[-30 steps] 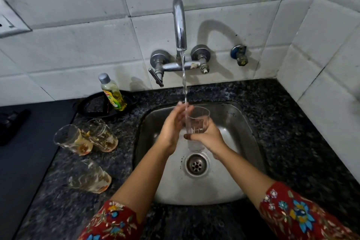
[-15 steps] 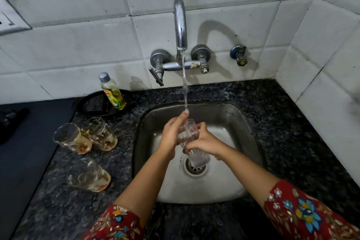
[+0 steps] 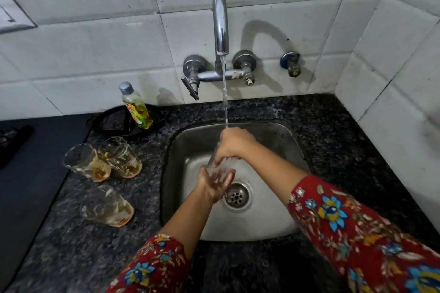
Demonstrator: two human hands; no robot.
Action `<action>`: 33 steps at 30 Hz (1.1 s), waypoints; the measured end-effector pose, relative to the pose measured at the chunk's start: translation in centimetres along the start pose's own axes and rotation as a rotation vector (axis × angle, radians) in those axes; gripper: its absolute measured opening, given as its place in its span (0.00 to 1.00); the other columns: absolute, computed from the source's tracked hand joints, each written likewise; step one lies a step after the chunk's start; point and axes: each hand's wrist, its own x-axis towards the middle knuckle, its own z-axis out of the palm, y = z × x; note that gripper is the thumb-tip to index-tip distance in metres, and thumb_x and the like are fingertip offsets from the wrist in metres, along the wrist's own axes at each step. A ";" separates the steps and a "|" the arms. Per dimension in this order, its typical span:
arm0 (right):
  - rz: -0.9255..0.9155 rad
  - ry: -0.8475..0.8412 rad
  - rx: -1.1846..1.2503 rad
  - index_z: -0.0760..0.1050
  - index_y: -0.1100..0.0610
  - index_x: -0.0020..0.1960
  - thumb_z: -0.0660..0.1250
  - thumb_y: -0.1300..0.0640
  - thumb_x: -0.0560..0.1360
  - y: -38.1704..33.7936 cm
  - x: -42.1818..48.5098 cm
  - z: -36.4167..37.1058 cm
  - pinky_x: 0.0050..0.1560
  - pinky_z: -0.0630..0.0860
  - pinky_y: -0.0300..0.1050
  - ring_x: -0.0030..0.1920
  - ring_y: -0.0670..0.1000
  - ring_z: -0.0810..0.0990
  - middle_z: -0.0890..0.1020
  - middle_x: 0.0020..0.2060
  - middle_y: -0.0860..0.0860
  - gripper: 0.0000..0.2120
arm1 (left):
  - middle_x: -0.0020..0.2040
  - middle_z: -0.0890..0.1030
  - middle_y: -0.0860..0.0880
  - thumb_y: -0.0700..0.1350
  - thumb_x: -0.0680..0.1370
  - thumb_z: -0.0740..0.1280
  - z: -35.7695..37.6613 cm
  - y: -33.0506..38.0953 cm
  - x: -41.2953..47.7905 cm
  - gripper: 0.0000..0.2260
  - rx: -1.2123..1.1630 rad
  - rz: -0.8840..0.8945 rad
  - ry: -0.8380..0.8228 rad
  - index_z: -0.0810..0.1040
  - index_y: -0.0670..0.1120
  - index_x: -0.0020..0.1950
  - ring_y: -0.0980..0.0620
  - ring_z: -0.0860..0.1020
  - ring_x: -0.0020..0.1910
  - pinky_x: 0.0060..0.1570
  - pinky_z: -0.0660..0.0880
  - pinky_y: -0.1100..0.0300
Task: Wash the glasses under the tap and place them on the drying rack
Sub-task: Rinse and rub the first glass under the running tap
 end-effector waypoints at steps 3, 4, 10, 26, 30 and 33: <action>-0.001 0.105 0.132 0.75 0.55 0.57 0.80 0.43 0.57 -0.9 0.4 0.0 0.47 0.75 0.44 0.54 0.56 0.80 0.80 0.53 0.53 0.33 | 0.39 0.82 0.39 0.56 0.82 0.53 0.8 1.3 -0.2 0.22 -0.101 0.025 -0.004 0.76 0.41 0.63 0.43 0.81 0.35 0.22 0.78 0.57; -0.001 0.137 0.170 0.74 0.56 0.58 0.80 0.43 0.58 -1.0 0.2 -0.1 0.47 0.74 0.44 0.55 0.56 0.79 0.80 0.54 0.53 0.34 | 0.38 0.82 0.40 0.56 0.82 0.53 1.1 1.8 -0.2 0.23 -0.087 0.048 0.000 0.77 0.41 0.60 0.43 0.82 0.34 0.24 0.79 0.57; -0.026 0.169 0.285 0.64 0.54 0.55 0.80 0.48 0.58 1.7 -3.4 -0.1 0.43 0.75 0.46 0.50 0.56 0.80 0.79 0.51 0.52 0.35 | 0.39 0.85 0.41 0.64 0.78 0.56 2.3 3.7 -1.8 0.27 0.249 0.135 -0.133 0.78 0.40 0.52 0.46 0.84 0.36 0.32 0.81 0.57; -0.096 -0.269 1.172 0.67 0.51 0.63 0.75 0.65 0.66 6.7 -3.9 6.5 0.57 0.78 0.52 0.54 0.53 0.81 0.81 0.54 0.55 0.30 | 0.53 0.82 0.43 0.42 0.66 0.77 4.8 3.3 -4.9 0.22 0.869 0.480 -0.344 0.76 0.44 0.58 0.50 0.82 0.49 0.49 0.77 0.59; -0.049 0.059 1.196 0.69 0.54 0.64 0.77 0.64 0.63 4.3 -2.3 6.5 0.52 0.81 0.50 0.56 0.52 0.79 0.79 0.57 0.53 0.33 | 0.53 0.83 0.46 0.41 0.65 0.79 5.1 2.0 -5.5 0.25 0.974 0.763 -0.191 0.76 0.44 0.59 0.52 0.81 0.52 0.54 0.77 0.59; -0.021 0.095 1.239 0.72 0.55 0.62 0.77 0.67 0.61 4.1 -0.9 5.7 0.52 0.80 0.54 0.56 0.54 0.80 0.81 0.55 0.53 0.32 | 0.60 0.78 0.49 0.45 0.71 0.75 5.1 2.3 -6.1 0.28 0.927 0.804 -0.272 0.70 0.46 0.68 0.53 0.77 0.60 0.61 0.73 0.58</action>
